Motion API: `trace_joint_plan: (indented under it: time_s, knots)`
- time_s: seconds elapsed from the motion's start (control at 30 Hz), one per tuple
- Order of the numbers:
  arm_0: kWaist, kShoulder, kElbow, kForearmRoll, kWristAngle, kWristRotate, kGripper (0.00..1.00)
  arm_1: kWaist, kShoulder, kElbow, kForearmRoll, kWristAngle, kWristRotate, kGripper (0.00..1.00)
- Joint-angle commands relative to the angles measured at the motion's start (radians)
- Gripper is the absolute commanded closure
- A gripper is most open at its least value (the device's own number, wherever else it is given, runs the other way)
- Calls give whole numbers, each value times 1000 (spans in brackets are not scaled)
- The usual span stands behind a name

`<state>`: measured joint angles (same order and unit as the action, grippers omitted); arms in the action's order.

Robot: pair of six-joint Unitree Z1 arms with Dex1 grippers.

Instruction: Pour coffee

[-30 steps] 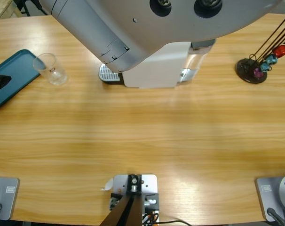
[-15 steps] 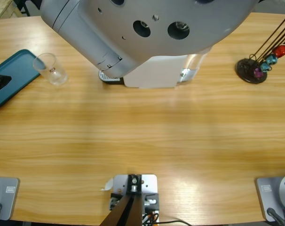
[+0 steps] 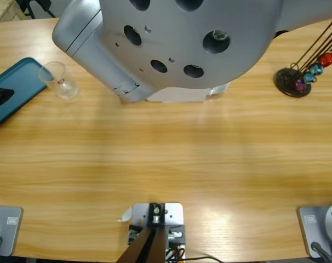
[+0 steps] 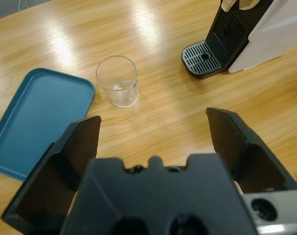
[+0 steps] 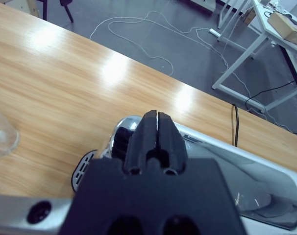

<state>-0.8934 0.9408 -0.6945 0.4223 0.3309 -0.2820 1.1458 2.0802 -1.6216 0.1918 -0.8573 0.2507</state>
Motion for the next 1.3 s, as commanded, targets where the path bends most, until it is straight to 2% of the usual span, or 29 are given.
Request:
trace_joint_plan:
  time_s: [0.03, 0.07, 0.1, 0.13, 0.27, 0.33, 0.4, 0.53, 0.73, 0.97, 1.3]
  knots:
    - [-4, 41, 29, -8, 0, 12, 23, 7, -146, 22, 201, 218, -63, 311]
    - [-4, 44, 29, -8, 0, 12, 23, 4, -177, 0, 252, 260, -62, 111]
    - [-3, 47, 29, -9, 0, 12, 23, 0, -211, -9, 291, 290, -58, 26]
    - [-4, 50, 30, -13, 0, 12, 23, 0, -246, -15, 332, 313, -48, 1]
    - [-4, 102, 47, -58, 0, 45, 27, -1, -393, 25, 445, 368, -30, 0]
    - [-3, 116, 47, -84, 22, 47, 27, -1, -486, 135, 456, 356, -33, 0]
    - [3, 122, 59, -149, 68, 75, 27, -1, -574, 225, 457, 414, 2, 0]
    - [99, 210, 66, -233, 73, 94, 27, -1, -640, 316, 557, 522, 83, 0]
    - [163, 262, 52, -252, 61, -14, 46, -1, -720, 493, 491, 555, 95, 0]
    - [172, 374, 60, -322, 90, -50, 59, -1, -848, 695, 389, 597, 96, 0]
    - [173, 549, 66, -352, 135, -106, 64, -1, -873, 795, 310, 622, 96, 0]
